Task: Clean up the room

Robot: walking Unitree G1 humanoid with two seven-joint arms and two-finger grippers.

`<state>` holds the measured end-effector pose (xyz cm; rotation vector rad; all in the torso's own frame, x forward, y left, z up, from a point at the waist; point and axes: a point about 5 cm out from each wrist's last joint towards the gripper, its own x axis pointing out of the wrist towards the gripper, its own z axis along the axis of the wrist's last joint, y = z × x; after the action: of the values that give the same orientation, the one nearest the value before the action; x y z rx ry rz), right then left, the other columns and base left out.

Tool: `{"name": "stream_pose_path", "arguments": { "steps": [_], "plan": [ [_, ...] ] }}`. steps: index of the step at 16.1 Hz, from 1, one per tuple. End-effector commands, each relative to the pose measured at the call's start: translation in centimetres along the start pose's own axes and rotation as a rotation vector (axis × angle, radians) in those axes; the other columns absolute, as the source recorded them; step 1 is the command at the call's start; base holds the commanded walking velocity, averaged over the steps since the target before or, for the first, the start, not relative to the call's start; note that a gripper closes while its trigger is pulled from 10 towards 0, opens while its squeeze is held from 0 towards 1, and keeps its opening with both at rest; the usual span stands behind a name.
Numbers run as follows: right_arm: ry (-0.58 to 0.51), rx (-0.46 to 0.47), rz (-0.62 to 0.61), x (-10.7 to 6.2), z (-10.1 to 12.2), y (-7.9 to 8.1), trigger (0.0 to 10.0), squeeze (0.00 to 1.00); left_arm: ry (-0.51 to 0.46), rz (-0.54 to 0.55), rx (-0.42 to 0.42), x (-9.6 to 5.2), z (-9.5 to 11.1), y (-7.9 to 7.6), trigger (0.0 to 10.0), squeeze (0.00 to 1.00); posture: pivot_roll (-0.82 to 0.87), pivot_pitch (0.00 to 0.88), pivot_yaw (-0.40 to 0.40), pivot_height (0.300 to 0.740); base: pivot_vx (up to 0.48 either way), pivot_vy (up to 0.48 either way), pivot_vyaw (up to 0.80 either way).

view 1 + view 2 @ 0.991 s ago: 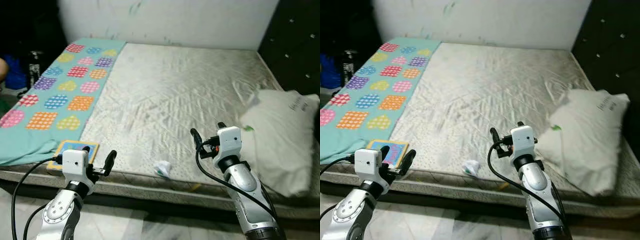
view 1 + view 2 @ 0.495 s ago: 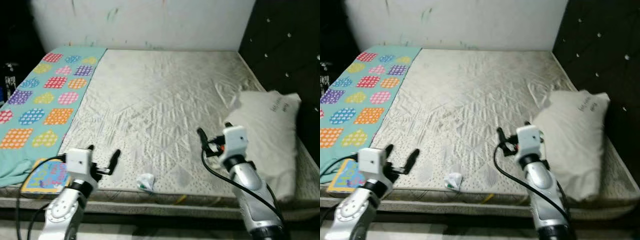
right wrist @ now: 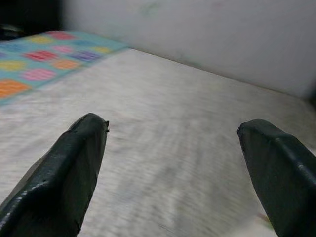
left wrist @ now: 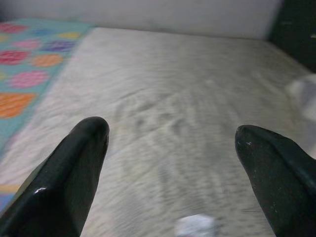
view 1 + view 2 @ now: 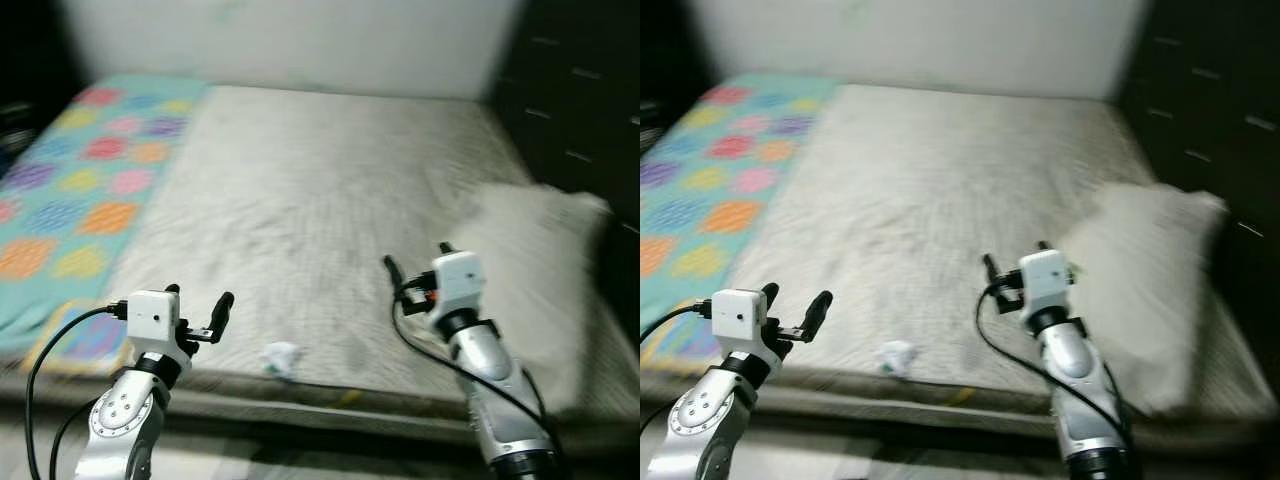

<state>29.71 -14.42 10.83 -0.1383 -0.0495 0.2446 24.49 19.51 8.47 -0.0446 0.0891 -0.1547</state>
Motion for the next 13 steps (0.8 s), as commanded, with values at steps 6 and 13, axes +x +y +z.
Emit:
{"name": "stream_pose_path", "arguments": {
  "steps": [6, 13],
  "plan": [
    [0.038, 0.014, -0.027, 0.21, -0.46, -0.33, 10.0, 0.0, 0.024, -0.003, -0.015, -0.21, -0.46, 0.22, 10.0, 0.0, 0.08, 0.074, -0.039, 0.74, 0.0, 0.0, 0.0],
    [0.043, 0.031, -0.033, 0.24, -0.49, -0.41, 10.0, 0.0, 0.029, -0.006, -0.021, -0.19, -0.49, 0.21, 10.0, 0.0, 0.08, 0.083, -0.034, 0.74, 0.0, 0.467, 0.0]
  ]
}}
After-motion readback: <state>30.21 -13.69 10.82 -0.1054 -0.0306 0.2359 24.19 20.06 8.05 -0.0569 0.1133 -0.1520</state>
